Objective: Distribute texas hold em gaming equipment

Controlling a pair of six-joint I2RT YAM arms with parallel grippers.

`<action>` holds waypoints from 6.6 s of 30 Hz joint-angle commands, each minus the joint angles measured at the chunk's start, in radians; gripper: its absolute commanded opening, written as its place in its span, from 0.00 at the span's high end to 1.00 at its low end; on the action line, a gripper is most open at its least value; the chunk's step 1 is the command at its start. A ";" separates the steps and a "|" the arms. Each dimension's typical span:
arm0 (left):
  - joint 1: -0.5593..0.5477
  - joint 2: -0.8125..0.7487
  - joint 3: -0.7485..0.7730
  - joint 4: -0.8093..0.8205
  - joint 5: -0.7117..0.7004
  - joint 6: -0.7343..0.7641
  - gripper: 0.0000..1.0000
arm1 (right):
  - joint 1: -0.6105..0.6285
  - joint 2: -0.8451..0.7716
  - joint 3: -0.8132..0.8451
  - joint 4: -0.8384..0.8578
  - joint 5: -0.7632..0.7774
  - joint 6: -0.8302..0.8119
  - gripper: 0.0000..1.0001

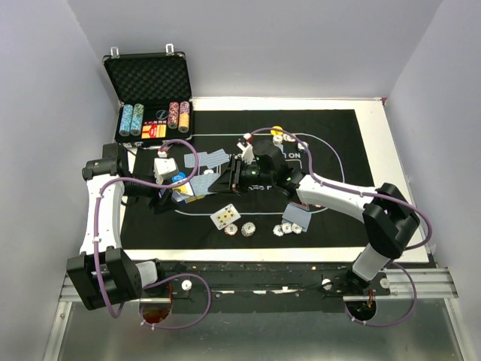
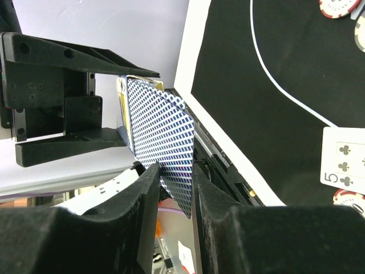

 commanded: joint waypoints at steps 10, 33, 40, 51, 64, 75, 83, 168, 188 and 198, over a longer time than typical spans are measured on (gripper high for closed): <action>-0.004 -0.017 0.034 -0.280 0.058 0.003 0.88 | -0.055 -0.101 -0.083 0.018 -0.006 0.009 0.76; -0.004 -0.019 0.028 -0.280 0.061 0.009 0.88 | -0.090 -0.153 -0.069 -0.037 -0.052 -0.014 0.84; -0.004 -0.023 0.028 -0.280 0.058 0.012 0.88 | -0.089 -0.099 -0.082 0.037 -0.102 0.032 0.83; -0.006 -0.013 0.031 -0.280 0.059 0.010 0.88 | -0.061 -0.070 -0.037 0.040 -0.067 0.024 0.83; -0.004 -0.016 0.027 -0.280 0.061 0.023 0.96 | -0.040 -0.065 -0.037 0.061 -0.090 0.040 0.77; -0.004 -0.020 0.033 -0.280 0.065 0.021 1.00 | -0.040 -0.082 -0.123 0.133 -0.104 0.087 0.55; -0.004 -0.023 0.039 -0.280 0.067 0.017 1.00 | -0.043 -0.102 -0.134 0.094 -0.089 0.066 0.55; -0.003 -0.074 0.014 -0.280 0.053 -0.052 1.00 | 0.072 0.237 0.213 -0.381 1.252 -1.264 0.99; -0.004 -0.075 0.016 -0.280 0.051 -0.059 1.00 | 0.178 0.472 0.279 -0.339 1.047 -1.182 0.80; -0.004 -0.068 0.016 -0.278 0.053 -0.057 1.00 | 0.177 0.380 0.196 -0.313 0.936 -1.108 0.29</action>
